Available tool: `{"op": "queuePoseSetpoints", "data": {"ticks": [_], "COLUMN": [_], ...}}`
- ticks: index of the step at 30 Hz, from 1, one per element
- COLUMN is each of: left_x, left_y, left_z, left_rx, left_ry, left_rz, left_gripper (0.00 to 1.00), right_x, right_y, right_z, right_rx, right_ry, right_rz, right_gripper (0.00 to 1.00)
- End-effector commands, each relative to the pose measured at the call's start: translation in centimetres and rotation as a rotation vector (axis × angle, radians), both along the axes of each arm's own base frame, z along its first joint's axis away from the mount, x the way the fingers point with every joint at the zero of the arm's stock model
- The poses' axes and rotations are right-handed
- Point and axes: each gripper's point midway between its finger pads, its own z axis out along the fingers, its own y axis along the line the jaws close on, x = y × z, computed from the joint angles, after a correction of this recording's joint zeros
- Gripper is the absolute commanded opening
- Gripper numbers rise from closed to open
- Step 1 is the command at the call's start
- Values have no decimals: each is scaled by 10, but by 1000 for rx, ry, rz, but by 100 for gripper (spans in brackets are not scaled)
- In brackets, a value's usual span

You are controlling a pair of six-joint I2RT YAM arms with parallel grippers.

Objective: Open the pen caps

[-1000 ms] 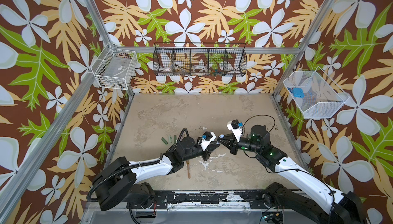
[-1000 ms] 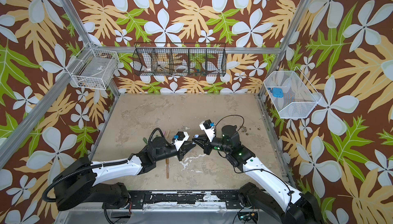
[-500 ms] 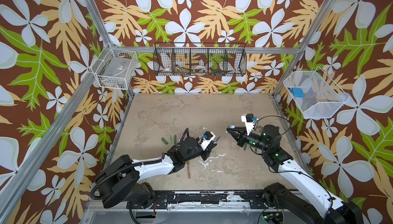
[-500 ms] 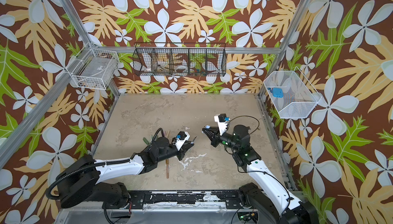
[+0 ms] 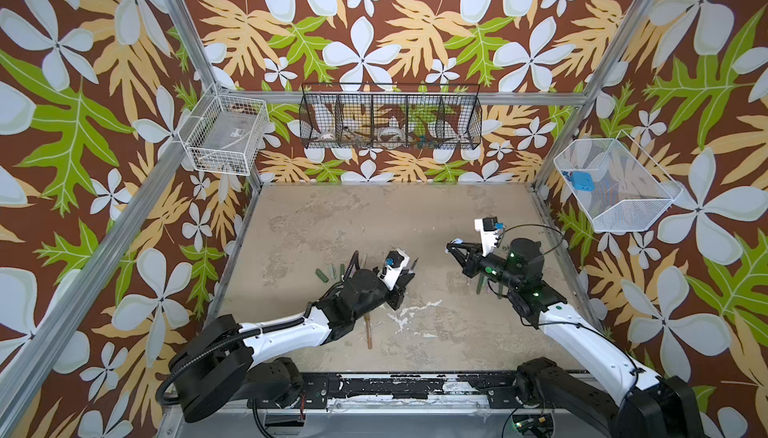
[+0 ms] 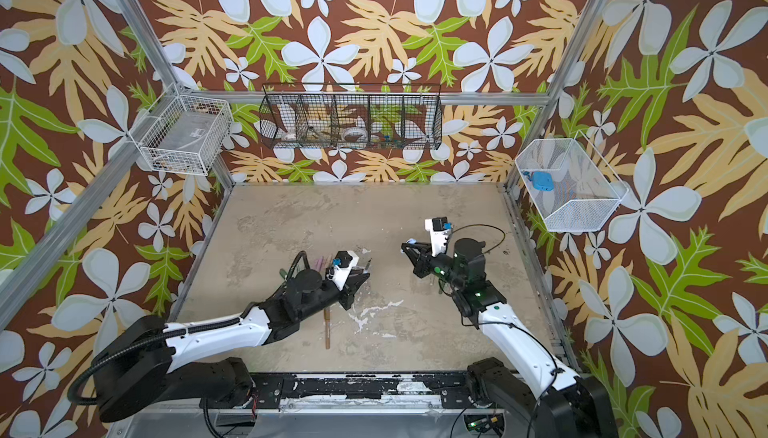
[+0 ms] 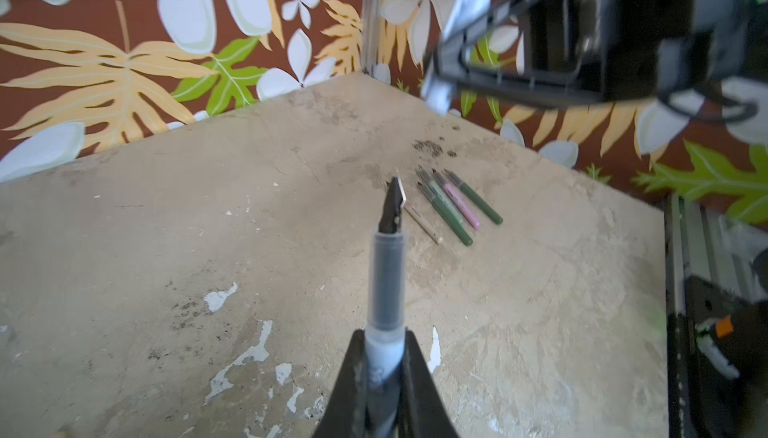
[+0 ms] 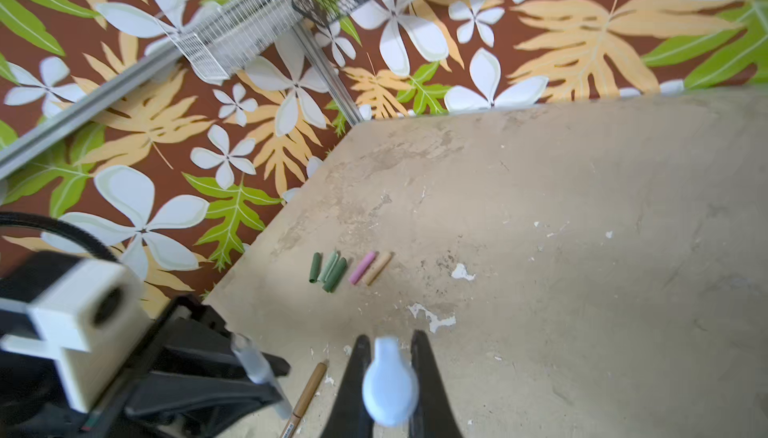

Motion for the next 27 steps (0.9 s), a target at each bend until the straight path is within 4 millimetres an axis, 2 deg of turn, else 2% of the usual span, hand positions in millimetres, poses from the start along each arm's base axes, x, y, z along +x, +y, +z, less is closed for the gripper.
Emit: {"op": "queuePoseSetpoints", "data": {"ticks": [1,7,10,13,19,27], "left_x": [14,33,34,32,30,32], "left_y": [21,52,61,65,72,74], "left_z": [21,18,23,29,35,33], "left_rx": [-160,-291,-302,-319,-333,-323], "left_ry": [68,213,209,201,185,185], "left_rz": [116,228,262,270,292,304], "left_gripper": [0,0,0,0,0,0], "right_x": [4,9,10,14,26,52], "right_y": [17,61,91,120,160,185], "right_z": [-29,-87,-117,-136,-156,-177], "right_rx": [-115,-155,-195,-221,-239,-215], "right_ry": [78,290,389,444,512,585], "right_rz": [-6,64,142,199,235,197], "right_gripper": [0,0,0,1,2,8]}}
